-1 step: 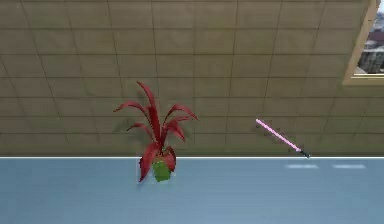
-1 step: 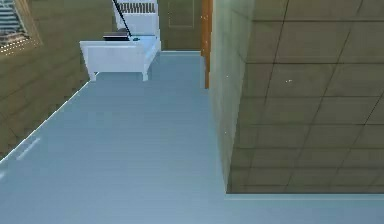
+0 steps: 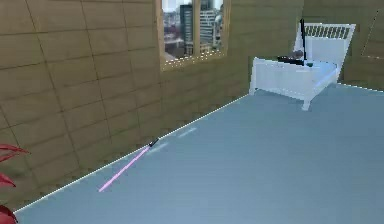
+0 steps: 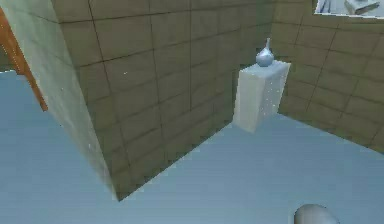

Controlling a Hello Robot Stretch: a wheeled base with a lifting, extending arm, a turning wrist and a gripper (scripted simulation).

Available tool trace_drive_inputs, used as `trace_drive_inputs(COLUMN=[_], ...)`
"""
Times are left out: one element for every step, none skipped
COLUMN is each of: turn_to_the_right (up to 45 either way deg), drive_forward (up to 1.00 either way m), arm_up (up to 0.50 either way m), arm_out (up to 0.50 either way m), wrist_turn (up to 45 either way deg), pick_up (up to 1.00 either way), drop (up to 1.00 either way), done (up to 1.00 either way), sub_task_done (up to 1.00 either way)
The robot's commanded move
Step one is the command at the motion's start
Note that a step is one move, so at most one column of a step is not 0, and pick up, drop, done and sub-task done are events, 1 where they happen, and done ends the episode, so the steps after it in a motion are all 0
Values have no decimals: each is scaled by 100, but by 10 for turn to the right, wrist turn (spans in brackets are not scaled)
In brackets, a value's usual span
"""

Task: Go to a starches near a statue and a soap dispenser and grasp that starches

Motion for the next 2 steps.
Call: trace_drive_inputs(turn_to_the_right=[330,0], drive_forward=[0,80], arm_up=[0,0], arm_out=[0,0], wrist_turn=[0,0], pick_up=[0,0], drop=[0,0], done=[0,0], sub_task_done=[0,0])
